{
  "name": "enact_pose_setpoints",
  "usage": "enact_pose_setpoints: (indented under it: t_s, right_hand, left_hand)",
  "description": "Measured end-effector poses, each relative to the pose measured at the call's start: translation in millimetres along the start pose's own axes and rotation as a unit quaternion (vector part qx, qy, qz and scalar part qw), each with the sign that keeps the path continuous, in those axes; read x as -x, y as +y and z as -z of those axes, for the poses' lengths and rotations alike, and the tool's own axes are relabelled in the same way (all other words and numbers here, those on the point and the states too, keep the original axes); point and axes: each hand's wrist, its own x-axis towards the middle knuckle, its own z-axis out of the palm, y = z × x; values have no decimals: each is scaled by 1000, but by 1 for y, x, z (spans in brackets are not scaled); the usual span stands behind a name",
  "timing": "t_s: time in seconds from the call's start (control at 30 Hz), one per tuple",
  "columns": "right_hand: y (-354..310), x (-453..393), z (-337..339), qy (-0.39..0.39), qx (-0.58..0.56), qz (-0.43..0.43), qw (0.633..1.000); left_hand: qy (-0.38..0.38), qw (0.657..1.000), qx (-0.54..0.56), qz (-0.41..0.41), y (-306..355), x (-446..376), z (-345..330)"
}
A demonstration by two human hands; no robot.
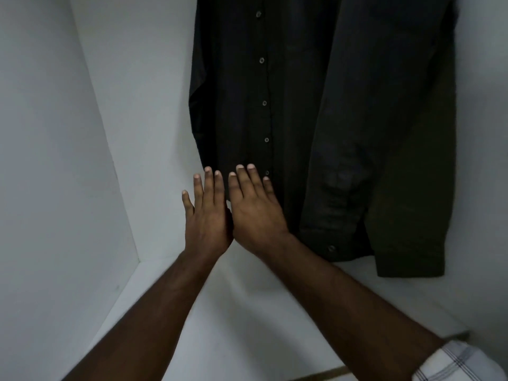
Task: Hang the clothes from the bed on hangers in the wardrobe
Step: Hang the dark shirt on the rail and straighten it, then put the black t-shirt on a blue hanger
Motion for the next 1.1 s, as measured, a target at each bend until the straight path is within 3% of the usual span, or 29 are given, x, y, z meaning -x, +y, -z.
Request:
enact_pose_setpoints:
  t_s: [0.3,0.47,0.63,0.8,1.1]
  right_hand:
    - [-7,57,74,72,53,-36,995]
    - [-4,110,117,56,111,-78,989]
    - [9,175,171,31,180,-135,974]
    - [19,254,238,25,253,-204,945]
    - [23,403,397,44,391,-299,870]
  left_hand:
    - [51,994,61,-73,46,21,57]
    - [84,983,115,-115,92,53,79]
    - [46,966,186,-171,155,98,108]
    - [67,924,300,-226,230,148,146]
    - [71,817,468,-329,388,256,262]
